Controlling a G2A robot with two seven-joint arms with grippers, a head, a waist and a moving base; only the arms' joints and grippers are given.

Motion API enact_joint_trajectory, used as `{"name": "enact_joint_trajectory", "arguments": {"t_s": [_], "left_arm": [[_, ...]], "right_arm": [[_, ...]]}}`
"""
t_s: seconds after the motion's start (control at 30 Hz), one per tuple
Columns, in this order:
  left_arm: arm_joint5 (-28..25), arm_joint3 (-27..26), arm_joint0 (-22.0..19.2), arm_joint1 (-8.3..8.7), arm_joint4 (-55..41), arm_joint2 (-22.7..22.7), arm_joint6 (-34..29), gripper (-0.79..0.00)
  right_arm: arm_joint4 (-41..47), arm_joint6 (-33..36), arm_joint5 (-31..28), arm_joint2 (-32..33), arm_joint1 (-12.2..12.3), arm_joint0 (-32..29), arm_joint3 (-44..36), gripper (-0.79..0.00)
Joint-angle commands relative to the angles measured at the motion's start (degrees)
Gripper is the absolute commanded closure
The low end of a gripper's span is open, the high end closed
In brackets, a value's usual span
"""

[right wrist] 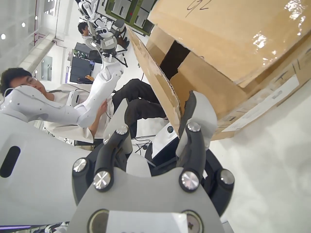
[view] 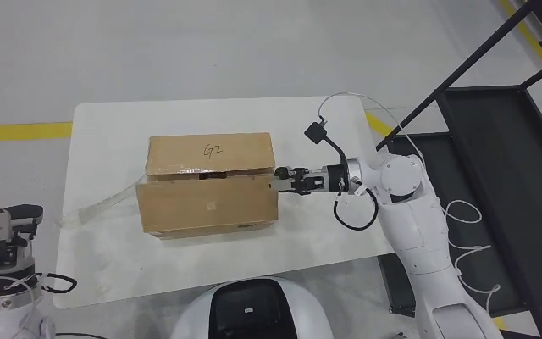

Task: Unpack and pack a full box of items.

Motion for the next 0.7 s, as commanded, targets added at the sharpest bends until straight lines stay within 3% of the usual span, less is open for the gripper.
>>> {"name": "enact_joint_trajectory", "arguments": {"t_s": [0.0, 0.13, 0.37, 0.53, 0.67], "left_arm": [[0.0, 0.0, 0.0, 0.0, 0.0, 0.0, 0.0, -0.785], [0.0, 0.0, 0.0, 0.0, 0.0, 0.0, 0.0, -0.785], [0.0, 0.0, 0.0, 0.0, 0.0, 0.0, 0.0, -0.785], [0.0, 0.0, 0.0, 0.0, 0.0, 0.0, 0.0, -0.785], [0.0, 0.0, 0.0, 0.0, 0.0, 0.0, 0.0, -0.785]], "right_arm": [[1.7, 1.0, -1.6, -0.1, 0.2, -0.5, -0.6, -0.4], [3.6, 3.6, -5.0, 0.0, 0.8, -1.6, -2.3, -0.425], [1.8, 3.8, -4.8, -4.0, 2.8, -3.3, -9.1, -0.468], [-1.2, 3.2, -5.4, -8.0, 5.4, -3.4, -11.9, -0.449], [1.5, 1.4, -7.2, -9.3, 7.2, -3.1, -11.6, -0.431]]}}
